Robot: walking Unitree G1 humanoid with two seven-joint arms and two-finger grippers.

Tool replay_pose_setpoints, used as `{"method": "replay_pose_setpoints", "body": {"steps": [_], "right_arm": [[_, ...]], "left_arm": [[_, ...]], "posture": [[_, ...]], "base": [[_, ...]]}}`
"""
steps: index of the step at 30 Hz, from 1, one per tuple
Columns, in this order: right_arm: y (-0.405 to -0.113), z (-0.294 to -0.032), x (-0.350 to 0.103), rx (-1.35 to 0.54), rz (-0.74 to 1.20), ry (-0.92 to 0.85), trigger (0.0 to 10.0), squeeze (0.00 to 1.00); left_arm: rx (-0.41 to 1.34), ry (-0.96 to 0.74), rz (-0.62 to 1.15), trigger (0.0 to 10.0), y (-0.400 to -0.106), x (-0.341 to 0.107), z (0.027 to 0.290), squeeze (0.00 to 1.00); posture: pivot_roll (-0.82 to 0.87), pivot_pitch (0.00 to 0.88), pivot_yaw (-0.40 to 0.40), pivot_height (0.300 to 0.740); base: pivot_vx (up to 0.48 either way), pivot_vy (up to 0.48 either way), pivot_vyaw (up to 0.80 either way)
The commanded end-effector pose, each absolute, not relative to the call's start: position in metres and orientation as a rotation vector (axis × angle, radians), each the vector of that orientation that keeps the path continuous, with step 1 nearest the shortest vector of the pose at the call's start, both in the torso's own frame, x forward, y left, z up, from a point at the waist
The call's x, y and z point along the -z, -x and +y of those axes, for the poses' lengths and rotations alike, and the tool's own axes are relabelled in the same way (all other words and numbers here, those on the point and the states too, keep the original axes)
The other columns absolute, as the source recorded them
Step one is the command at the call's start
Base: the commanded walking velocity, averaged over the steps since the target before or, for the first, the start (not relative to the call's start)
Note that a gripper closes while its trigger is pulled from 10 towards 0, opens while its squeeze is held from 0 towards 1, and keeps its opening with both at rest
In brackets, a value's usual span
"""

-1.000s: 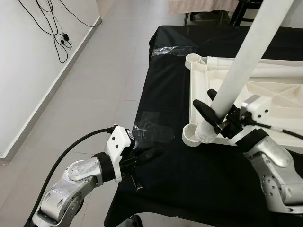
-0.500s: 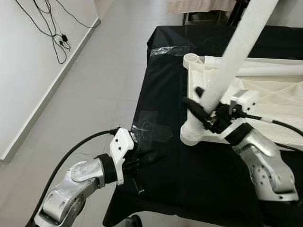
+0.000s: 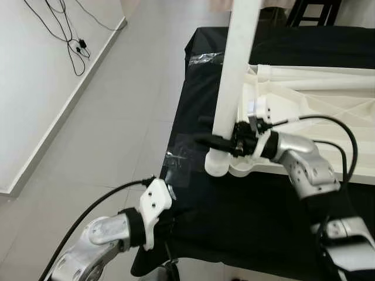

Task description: Building children table

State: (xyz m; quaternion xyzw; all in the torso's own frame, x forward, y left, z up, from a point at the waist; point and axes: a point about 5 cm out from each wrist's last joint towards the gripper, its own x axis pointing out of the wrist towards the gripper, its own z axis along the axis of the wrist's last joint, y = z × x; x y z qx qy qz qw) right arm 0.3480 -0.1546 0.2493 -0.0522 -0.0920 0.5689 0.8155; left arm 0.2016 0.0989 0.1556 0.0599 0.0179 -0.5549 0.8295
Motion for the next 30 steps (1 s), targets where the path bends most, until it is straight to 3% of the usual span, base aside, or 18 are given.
{"method": "replay_pose_setpoints", "body": {"steps": [1,8,20,30], "right_arm": [[-0.347,-0.172,-0.27,-1.217,-0.267,0.086,10.0,0.0],[-0.333,-0.199,-0.313,-1.415,-0.388,0.006,10.0,0.0],[-0.333,-0.182,-0.285,-1.526,-0.257,0.074,10.0,0.0],[-0.333,-0.188,-0.279,-1.543,-0.231,0.047,10.0,0.0]], "left_arm": [[1.167,-0.145,0.054,10.0,-0.196,-0.154,0.103,0.0],[1.185,-0.114,0.072,10.0,-0.182,-0.154,0.1,0.0],[1.213,-0.159,0.069,10.0,-0.178,-0.157,0.103,0.0],[1.204,-0.187,0.052,10.0,-0.178,-0.161,0.105,0.0]], "posture": [[0.15,0.299,0.048,0.74],[0.16,0.344,0.053,0.74],[0.17,0.361,0.071,0.74],[0.18,0.367,0.069,0.74]], "base": [[0.0,0.0,0.0],[0.0,0.0,0.0],[0.0,0.0,0.0],[0.0,0.0,0.0]]}}
